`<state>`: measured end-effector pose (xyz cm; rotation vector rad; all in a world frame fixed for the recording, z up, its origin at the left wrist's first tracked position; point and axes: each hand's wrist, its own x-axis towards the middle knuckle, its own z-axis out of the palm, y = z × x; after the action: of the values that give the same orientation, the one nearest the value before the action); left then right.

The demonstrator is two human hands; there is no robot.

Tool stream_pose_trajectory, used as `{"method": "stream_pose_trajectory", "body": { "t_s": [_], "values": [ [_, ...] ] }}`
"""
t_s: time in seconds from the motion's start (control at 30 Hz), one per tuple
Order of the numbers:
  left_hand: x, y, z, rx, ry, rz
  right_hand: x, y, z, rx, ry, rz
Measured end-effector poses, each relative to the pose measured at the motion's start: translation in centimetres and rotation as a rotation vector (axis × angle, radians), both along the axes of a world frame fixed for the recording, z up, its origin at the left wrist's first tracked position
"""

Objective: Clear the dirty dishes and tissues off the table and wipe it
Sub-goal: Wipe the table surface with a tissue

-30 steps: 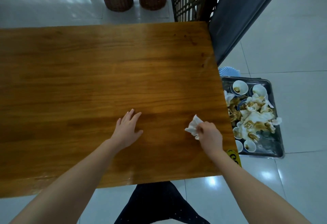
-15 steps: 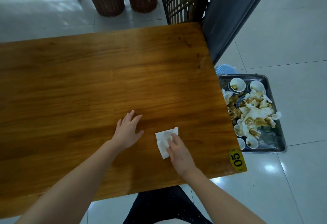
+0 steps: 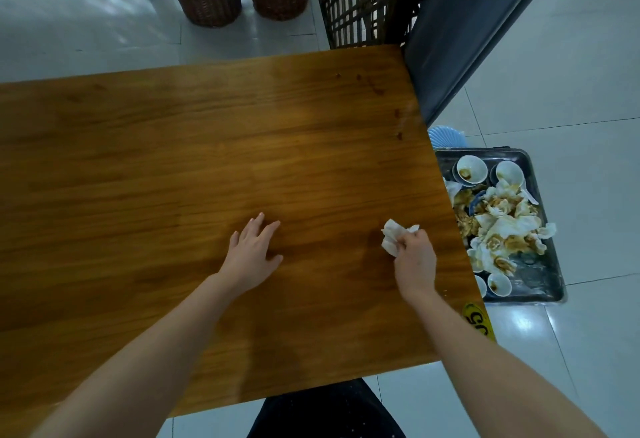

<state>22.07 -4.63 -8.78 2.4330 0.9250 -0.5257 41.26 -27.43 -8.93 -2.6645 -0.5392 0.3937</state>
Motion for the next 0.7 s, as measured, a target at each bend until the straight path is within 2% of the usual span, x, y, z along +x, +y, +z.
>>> {"method": "stream_pose_trajectory", "body": {
  "t_s": [0.13,0.23,0.37,0.43,0.57,0.7],
  "values": [
    [0.9,1.4,0.3,0.014,-0.015,-0.051,-5.0,3.6,-0.2,0.070,0.114,0.116],
    [2.0,2.4,0.3,0.025,0.004,-0.064,-8.3,5.9,-0.6,0.084,0.118,0.220],
    [3.4,3.8,0.0,0.026,0.039,-0.096,-7.5,6.0,-1.1,0.138,0.178,0.265],
    [3.8,4.5,-0.1,0.016,0.036,-0.104,-5.1,5.5,-0.8,0.171,0.200,0.171],
    [4.4,5.3,0.2,0.012,0.077,-0.113,2.0,4.0,0.1,0.159,0.104,-0.160],
    [4.9,5.6,0.4,0.014,0.122,-0.093,4.3,3.3,0.1,0.122,0.025,-0.286]
  ]
}}
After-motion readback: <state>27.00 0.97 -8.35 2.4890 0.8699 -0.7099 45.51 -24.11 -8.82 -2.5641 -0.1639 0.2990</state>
